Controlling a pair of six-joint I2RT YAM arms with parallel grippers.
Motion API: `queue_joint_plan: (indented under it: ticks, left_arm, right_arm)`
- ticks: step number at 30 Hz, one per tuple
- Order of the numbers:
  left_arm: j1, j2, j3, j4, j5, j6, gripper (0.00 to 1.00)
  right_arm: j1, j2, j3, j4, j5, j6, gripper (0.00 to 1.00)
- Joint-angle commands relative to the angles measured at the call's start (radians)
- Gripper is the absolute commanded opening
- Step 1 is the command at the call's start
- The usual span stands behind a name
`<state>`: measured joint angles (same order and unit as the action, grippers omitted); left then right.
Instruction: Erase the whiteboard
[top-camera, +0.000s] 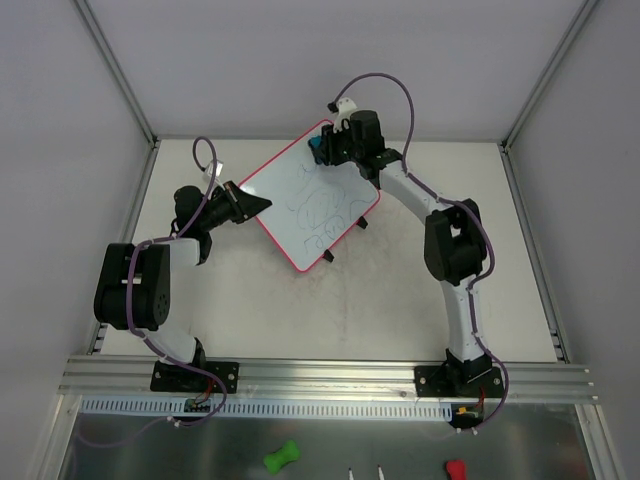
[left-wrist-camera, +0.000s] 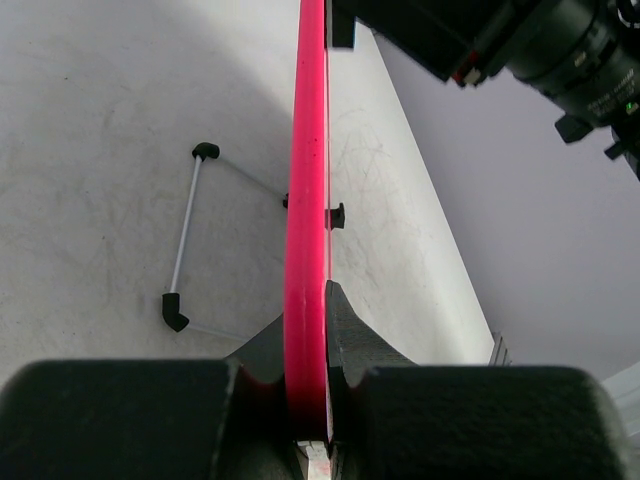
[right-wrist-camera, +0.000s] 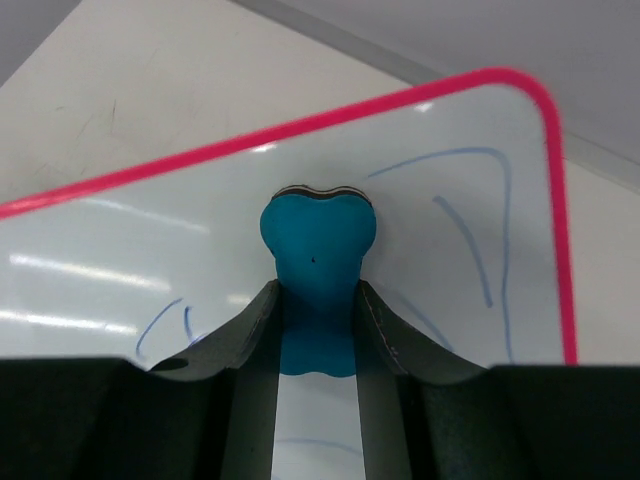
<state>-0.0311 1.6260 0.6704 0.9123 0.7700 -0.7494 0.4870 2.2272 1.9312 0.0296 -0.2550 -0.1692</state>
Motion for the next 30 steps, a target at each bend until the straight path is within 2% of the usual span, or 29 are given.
queue_joint_plan:
  ticks: [1,4,7,15,22,30]
  left_arm:
    - [-0.001,0.028,0.021,-0.021,-0.018,0.142,0.0]
    - [-0.001,0.026,0.02,-0.018,-0.02,0.14,0.0]
    - [-0.001,0.023,0.021,-0.018,-0.018,0.14,0.0]
    - [-0.001,0.014,0.015,-0.018,-0.02,0.14,0.0]
    - [-0.001,0.014,0.015,-0.016,-0.018,0.139,0.0]
    - [-0.001,0.011,0.014,-0.015,-0.017,0.137,0.0]
  right_arm:
    - [0.097,-0.087,-0.161,-0.014,-0.044,-0.065,0.0]
    - [0.151,-0.145,-0.277,0.055,-0.015,-0.105,0.0]
    - [0.205,-0.162,-0.323,0.069,-0.02,-0.133,0.0]
    - [0.314,-0.14,-0.345,0.072,0.016,-0.174,0.0]
    - [0.289,-0.129,-0.347,0.082,0.036,-0.101,0.0]
    - [0.167,-0.173,-0.458,0.165,0.088,0.13,0.0]
